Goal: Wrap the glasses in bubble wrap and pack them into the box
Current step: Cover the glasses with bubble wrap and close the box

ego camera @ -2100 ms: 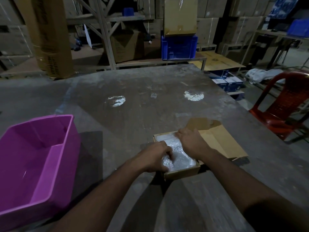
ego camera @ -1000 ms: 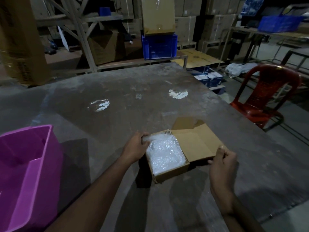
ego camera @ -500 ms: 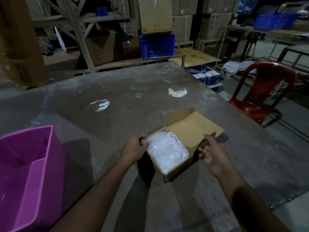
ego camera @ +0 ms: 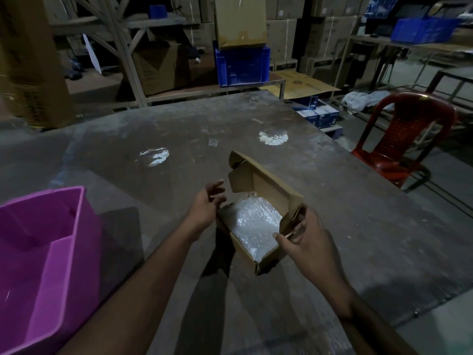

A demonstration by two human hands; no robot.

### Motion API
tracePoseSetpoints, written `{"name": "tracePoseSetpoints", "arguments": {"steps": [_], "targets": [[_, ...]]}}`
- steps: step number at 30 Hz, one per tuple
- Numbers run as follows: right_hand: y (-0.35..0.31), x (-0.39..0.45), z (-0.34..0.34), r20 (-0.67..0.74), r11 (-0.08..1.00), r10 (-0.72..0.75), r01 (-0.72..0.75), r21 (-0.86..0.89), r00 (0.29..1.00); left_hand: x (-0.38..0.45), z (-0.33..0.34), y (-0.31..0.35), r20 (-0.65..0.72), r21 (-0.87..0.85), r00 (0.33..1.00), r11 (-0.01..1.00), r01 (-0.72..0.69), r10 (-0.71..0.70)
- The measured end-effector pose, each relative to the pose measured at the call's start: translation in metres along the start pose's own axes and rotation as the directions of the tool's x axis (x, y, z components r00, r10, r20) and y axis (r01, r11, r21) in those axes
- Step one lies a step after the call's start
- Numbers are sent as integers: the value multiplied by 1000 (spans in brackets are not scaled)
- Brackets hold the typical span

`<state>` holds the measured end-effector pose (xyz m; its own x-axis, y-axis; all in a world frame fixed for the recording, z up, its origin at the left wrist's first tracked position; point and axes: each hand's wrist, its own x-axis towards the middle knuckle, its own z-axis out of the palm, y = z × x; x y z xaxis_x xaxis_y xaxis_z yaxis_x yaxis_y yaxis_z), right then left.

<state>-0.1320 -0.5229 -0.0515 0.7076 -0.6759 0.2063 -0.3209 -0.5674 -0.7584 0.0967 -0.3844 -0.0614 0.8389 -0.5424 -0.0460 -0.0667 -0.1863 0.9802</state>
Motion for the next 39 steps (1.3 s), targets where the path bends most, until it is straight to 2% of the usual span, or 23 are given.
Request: {"name": "tracePoseSetpoints", "arguments": {"steps": [4, 6, 9, 15, 17, 26, 28, 31, 32, 34, 37, 39], "targets": [[5, 1, -5, 63, 996, -12, 7, 86, 998, 7, 5, 6, 80, 16, 996, 999, -31, 30], [8, 1, -8, 104, 990, -6, -9, 143, 995, 11, 7, 6, 60, 11, 997, 999, -44, 43], [9, 0, -9, 144, 991, -28, 9, 133, 989, 17, 7, 2, 23, 1, 997, 997, -77, 77], [8, -4, 0, 83, 995, -40, 33, 91, 996, 24, 4, -3, 17, 62, 997, 996, -70, 69], [8, -3, 0, 68, 994, -39, 32, 107, 997, 25, 2, 1, 52, 82, 996, 994, -78, 74], [7, -4, 1, 95, 993, -44, 33, 117, 994, 20, -7, 8, 111, 150, 990, 984, -102, 86], [8, -4, 3, 103, 995, -49, 39, 94, 993, 20, -10, 7, 113, 241, 990, 965, -105, 79], [8, -5, 5, 147, 998, -67, 64, 21, 987, 14, -16, 3, 36, 240, 998, 969, -61, 54], [7, -6, 6, 164, 997, -72, 74, -7, 984, 12, -16, -2, 26, 297, 999, 954, -48, 42], [8, -7, 8, 180, 995, -80, 91, -51, 980, 3, -22, -6, 59, 411, 997, 908, -78, 59], [13, -9, 11, 176, 988, -105, 124, -96, 979, 1, -36, -16, 168, 424, 981, 892, -160, 97], [15, -10, 12, 175, 984, -122, 142, -107, 977, 0, -38, -18, 181, 346, 983, 934, -87, 25]]}}
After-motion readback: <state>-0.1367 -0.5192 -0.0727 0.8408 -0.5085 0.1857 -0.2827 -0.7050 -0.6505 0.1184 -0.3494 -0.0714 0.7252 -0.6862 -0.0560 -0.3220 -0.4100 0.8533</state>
